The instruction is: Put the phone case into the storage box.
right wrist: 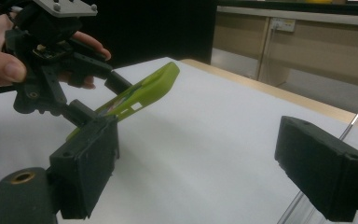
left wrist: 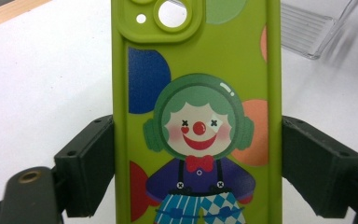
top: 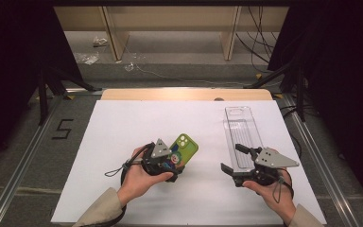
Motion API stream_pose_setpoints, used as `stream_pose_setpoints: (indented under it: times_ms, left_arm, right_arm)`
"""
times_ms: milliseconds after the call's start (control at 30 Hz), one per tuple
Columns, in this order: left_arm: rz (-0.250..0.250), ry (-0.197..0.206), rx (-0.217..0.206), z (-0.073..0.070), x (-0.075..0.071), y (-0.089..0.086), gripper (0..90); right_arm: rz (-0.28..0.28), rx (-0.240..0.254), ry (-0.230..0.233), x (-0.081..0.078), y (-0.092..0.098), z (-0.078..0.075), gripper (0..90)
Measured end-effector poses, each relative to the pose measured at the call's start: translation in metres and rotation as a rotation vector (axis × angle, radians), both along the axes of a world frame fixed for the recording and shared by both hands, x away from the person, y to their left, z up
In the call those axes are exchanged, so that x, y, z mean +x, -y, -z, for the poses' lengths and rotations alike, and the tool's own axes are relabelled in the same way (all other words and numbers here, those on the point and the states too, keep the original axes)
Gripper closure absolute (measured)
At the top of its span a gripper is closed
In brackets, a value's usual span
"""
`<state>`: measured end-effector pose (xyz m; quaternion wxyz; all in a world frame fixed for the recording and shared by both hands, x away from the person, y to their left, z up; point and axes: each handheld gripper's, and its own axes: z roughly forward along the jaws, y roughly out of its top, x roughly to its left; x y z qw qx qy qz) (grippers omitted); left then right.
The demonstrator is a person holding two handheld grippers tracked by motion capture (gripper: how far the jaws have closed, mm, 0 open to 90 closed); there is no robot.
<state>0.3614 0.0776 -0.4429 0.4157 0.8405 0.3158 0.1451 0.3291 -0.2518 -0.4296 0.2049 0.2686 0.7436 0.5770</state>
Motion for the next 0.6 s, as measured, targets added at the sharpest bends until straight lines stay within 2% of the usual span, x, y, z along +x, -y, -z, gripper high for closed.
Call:
stream_pose_setpoints:
  times_ms: [600]
  left_arm:
    - [0.014,0.000,0.002,0.000,-0.005,0.007,16.1]
  right_arm:
    - [-0.007,0.004,-0.021,0.004,-0.013,0.000,14.9]
